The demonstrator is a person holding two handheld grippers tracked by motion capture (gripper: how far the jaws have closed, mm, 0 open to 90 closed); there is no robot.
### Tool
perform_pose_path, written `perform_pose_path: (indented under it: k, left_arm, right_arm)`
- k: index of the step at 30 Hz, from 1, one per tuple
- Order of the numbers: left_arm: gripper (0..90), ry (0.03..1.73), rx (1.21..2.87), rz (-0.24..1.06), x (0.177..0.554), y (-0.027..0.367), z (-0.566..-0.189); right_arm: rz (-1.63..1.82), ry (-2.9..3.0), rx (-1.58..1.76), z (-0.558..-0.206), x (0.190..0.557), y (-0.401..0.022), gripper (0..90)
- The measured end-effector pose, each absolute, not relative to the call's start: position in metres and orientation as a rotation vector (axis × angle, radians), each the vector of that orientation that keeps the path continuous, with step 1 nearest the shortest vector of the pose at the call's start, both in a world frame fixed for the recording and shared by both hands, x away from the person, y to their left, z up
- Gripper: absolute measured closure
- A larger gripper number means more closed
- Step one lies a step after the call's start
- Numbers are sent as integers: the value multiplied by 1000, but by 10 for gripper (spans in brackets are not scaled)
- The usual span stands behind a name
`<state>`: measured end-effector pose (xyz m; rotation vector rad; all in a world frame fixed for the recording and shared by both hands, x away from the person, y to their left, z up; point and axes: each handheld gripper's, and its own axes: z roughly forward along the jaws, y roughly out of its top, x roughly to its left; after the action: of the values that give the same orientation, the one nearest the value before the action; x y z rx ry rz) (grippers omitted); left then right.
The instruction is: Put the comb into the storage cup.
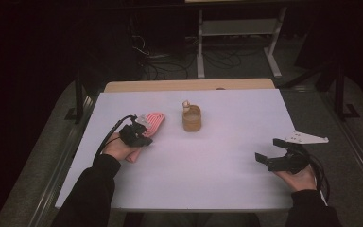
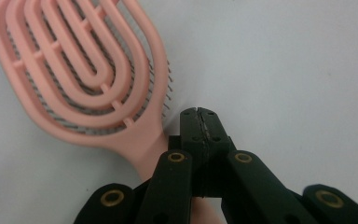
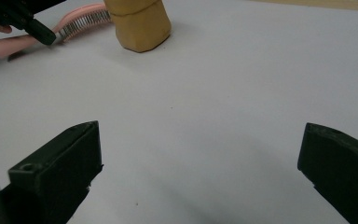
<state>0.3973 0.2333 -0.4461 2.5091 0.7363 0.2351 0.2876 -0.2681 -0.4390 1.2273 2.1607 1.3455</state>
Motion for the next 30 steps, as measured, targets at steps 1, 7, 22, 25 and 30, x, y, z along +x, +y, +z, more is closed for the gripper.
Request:
perform_pose_path:
  k: [1,7,22,25,30]
  left_arm:
    - [898,736,2513,239,397,235,-445]
    - [897,745,2516,242,395,244,-444]
    - [897,754,2531,249,392,257,-441]
    - [897,766,2532,251,391,262,-441]
    - [897,793,2511,248,390,270,-441]
  right_arm:
    - [1344,2165,1227,-439,288,-268,0]
    - [1339,2172,1224,-440,288,-267,0]
    - [1332,2182,1221,-440,287,-268,0]
    - [1331,2181,1224,-440,287,-268,0]
    - [1328,2187,1222,-440,287,-268,0]
